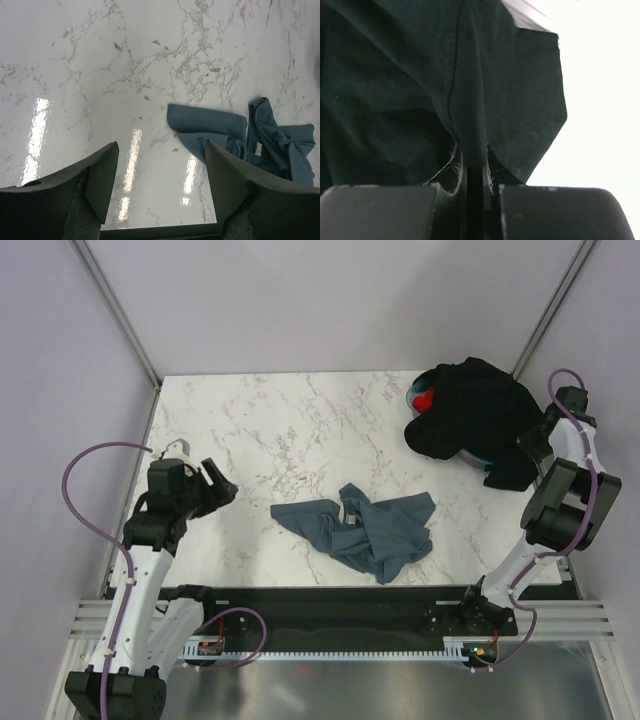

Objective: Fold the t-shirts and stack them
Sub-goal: Flatten the tshirt out

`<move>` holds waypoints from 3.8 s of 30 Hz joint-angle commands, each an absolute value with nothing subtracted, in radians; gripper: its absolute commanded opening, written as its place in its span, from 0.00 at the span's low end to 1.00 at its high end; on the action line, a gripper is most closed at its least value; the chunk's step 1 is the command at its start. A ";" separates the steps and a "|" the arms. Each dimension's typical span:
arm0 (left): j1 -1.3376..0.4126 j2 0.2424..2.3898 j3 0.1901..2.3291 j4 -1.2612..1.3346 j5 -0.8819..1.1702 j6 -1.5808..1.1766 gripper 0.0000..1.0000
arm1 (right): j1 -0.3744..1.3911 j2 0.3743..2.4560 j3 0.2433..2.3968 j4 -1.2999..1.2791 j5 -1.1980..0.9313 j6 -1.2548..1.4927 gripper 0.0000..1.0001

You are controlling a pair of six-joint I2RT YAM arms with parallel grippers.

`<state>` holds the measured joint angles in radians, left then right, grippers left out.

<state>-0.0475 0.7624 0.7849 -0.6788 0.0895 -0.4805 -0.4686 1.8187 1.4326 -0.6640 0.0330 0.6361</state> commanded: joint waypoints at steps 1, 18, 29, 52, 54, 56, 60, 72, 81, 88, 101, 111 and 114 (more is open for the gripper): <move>-0.051 0.772 0.788 -0.669 0.112 -0.485 0.76 | -0.457 1.879 1.564 -0.614 0.117 0.696 0.00; -0.058 0.819 0.790 -0.678 0.109 -0.483 0.74 | -0.552 1.902 1.511 -0.307 0.005 1.036 0.00; -0.058 0.827 0.792 -0.678 0.097 -0.489 0.73 | -0.373 1.674 1.536 -0.555 0.038 0.707 0.98; -0.060 0.839 0.793 -0.676 0.123 -0.482 0.72 | 1.181 1.244 0.962 -0.925 0.564 1.020 0.64; -0.060 0.835 0.793 -0.675 0.124 -0.482 0.72 | 1.222 1.308 0.979 -0.952 0.587 1.032 0.62; -0.060 0.828 0.792 -0.676 0.123 -0.485 0.72 | 1.244 1.353 1.005 -0.965 0.620 1.042 0.61; -0.060 0.819 0.793 -0.676 0.124 -0.483 0.72 | 1.299 1.514 1.080 -1.081 0.712 1.071 0.61; -0.060 0.811 0.793 -0.673 0.137 -0.483 0.72 | 1.318 1.672 1.158 -1.210 0.837 1.092 0.43; -0.060 0.805 0.792 -0.673 0.135 -0.483 0.72 | 1.315 1.658 1.180 -1.264 0.870 1.112 0.27; -0.060 0.801 0.793 -0.673 0.130 -0.483 0.73 | 1.296 1.571 1.213 -1.295 0.897 1.118 0.00; -0.135 0.961 0.769 -0.574 0.167 -0.574 0.73 | 0.722 1.287 1.347 -1.068 0.844 0.647 0.00; -0.403 1.314 0.784 -0.407 0.009 -0.698 0.70 | 0.460 1.209 1.313 -0.988 0.675 0.508 0.00; -0.416 1.383 0.761 -0.347 0.014 -0.713 0.70 | 0.368 1.186 1.321 -0.976 0.628 0.457 0.00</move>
